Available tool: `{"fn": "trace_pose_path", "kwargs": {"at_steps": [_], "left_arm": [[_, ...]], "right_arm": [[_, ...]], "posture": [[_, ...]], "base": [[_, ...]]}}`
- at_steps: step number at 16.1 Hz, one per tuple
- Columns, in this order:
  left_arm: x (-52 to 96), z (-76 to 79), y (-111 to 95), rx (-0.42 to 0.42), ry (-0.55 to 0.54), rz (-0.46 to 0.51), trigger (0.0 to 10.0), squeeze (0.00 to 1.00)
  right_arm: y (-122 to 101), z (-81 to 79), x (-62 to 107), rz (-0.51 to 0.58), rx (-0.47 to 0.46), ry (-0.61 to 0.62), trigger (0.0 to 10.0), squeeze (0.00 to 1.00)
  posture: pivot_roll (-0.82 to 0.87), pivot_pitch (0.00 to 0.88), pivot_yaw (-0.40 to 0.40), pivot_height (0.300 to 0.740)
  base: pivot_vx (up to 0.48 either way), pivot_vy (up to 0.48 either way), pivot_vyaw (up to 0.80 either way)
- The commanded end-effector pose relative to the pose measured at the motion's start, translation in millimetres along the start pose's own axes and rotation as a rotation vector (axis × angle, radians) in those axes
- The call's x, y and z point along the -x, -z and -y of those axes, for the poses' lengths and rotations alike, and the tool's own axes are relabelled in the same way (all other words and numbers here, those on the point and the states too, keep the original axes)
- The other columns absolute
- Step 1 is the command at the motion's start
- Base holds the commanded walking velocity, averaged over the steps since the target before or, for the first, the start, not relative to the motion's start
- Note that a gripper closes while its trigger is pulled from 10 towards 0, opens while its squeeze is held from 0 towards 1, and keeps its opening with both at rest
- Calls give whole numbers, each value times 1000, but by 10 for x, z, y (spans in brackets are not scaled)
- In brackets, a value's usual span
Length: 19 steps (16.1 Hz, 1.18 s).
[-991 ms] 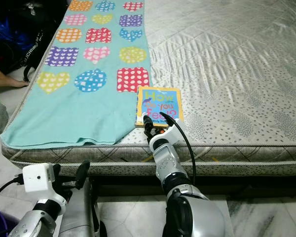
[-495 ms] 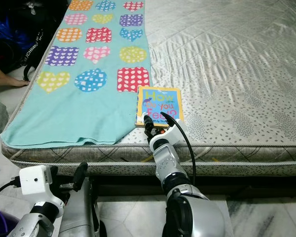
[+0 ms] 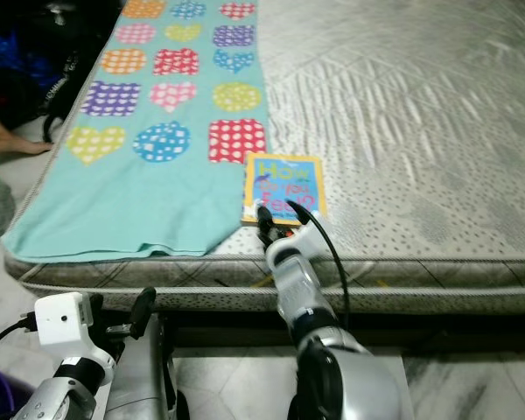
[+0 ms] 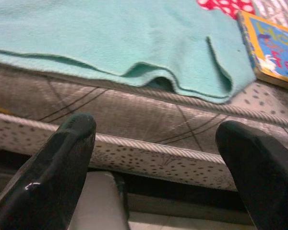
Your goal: Clean up the room
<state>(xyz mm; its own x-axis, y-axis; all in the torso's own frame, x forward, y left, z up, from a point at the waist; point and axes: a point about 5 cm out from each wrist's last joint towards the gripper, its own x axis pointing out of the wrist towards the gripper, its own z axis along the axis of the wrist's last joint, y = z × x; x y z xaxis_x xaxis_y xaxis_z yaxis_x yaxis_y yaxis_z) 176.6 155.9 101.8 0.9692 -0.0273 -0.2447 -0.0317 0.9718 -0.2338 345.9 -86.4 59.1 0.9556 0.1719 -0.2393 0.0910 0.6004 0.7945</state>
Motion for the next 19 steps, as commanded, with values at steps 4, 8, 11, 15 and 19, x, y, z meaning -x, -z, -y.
{"fn": "trace_pose_path", "kwargs": {"at_steps": [4, 8, 11, 15, 19], "left_arm": [[28, -23, -2, -7, -12, -5, 10000, 0], [28, -23, -2, -7, -12, -5, 10000, 0], [28, -23, -2, -7, -12, -5, 10000, 0], [28, -23, -2, -7, -12, -5, 10000, 0], [28, -23, -2, -7, -12, -5, 10000, 0]], "right_arm": [[1170, -1274, 199, -302, -190, -215, 10000, 0], [1170, -1274, 199, -302, -190, -215, 10000, 0], [1170, -1274, 199, -302, -190, -215, 10000, 0], [1170, -1274, 199, -302, -190, -215, 10000, 0], [1170, -1274, 199, -302, -190, -215, 10000, 0]], "posture": [[354, 165, -15, 508], [354, 165, -15, 508], [354, 165, -15, 508], [354, 165, -15, 508], [354, 165, -15, 508]], "base": [[0, 0, 0], [0, 0, 0], [0, 0, 0], [0, 0, 0], [0, 0, 0]]}}
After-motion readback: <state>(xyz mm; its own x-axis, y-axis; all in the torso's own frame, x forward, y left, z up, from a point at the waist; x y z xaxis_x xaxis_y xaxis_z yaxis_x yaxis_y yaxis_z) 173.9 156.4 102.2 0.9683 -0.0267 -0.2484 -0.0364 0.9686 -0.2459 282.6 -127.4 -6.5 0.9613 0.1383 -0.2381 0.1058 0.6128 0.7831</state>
